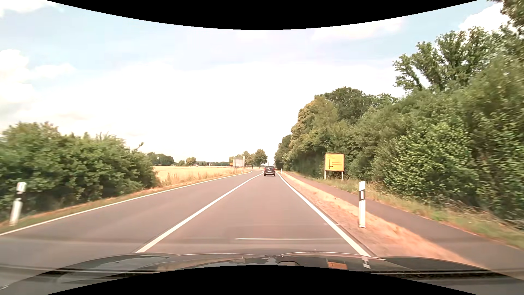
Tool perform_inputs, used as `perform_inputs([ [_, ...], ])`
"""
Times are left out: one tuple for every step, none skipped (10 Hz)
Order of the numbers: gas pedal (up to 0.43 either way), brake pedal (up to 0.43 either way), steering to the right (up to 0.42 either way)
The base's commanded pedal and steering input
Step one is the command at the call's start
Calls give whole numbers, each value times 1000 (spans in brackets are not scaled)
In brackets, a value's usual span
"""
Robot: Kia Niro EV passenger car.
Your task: Follow the waypoints while adhering to traffic rules and regulations
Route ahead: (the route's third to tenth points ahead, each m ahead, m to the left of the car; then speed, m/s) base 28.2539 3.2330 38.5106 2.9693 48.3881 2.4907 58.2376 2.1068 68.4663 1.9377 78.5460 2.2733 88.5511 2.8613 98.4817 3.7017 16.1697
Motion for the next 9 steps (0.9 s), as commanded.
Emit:
perform_inputs([
  [220, 0, 9],
  [220, 0, 9],
  [220, 0, 9],
  [220, 0, 9],
  [220, 0, 8],
  [228, 0, 8],
  [228, 0, 6],
  [228, 0, 2],
  [228, 0, -5],
])
